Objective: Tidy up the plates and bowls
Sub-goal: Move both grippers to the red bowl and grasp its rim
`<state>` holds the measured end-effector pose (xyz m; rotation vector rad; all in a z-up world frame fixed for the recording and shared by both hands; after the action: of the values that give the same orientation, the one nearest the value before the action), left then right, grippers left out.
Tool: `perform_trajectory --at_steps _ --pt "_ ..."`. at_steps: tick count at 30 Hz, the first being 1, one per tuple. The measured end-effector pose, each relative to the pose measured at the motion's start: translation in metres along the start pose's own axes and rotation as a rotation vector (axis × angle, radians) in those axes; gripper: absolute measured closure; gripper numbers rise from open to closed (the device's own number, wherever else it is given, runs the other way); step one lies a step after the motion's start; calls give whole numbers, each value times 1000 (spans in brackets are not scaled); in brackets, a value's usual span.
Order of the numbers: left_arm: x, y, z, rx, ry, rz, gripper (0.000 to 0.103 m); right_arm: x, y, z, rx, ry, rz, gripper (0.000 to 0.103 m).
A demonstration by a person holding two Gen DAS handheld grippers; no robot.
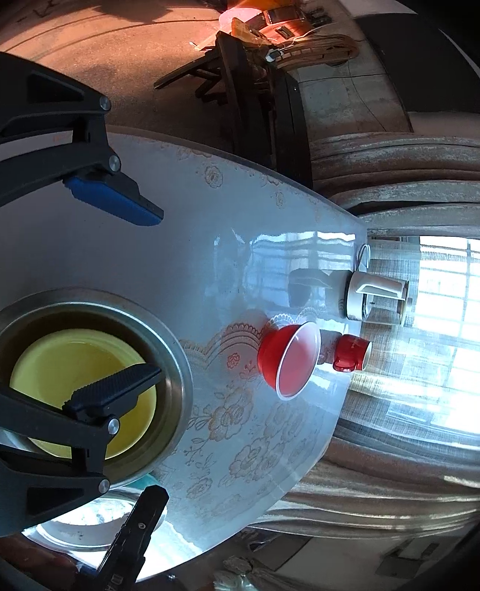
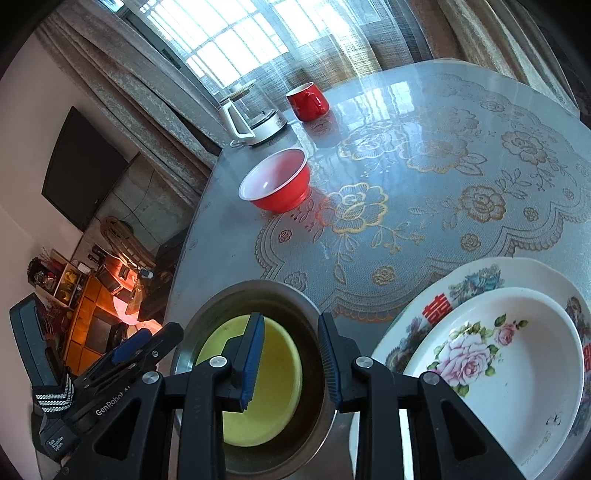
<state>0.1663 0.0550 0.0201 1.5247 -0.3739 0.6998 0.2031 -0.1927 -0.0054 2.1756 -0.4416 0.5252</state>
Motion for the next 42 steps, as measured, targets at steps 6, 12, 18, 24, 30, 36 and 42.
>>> perform_trajectory --at_steps 6,12,18,24,30,36,42 --pt "15 -15 -15 -2 50 -31 25 19 -12 6 -18 -25 -12 72" --pt "41 -37 -18 -24 73 -58 24 41 -29 13 -35 -30 -43 72" --pt "78 -62 -12 -52 85 -89 24 67 -50 19 -22 -42 -69 72" --pt "104 -87 4 -77 62 -94 24 95 -75 23 -23 -30 -97 72" --pt "124 -109 17 -80 68 -87 25 122 -99 27 21 -73 -105 72" --pt "138 -134 24 -71 90 -118 25 145 -124 35 26 -121 -103 71" --pt "141 -153 38 -75 62 -144 30 154 -145 43 49 -169 -119 71"
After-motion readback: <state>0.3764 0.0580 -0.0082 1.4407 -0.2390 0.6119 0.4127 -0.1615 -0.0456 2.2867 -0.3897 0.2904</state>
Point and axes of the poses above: each gripper's, at about its wrist camera, not at the fingertips, and y roughly against the way its jaws point, z to its right, x to its top, the point moved 3 cm from there along -y, roughly the way its jaws point, and after that the axes turned 6 degrees about x, right-handed, at the moved point
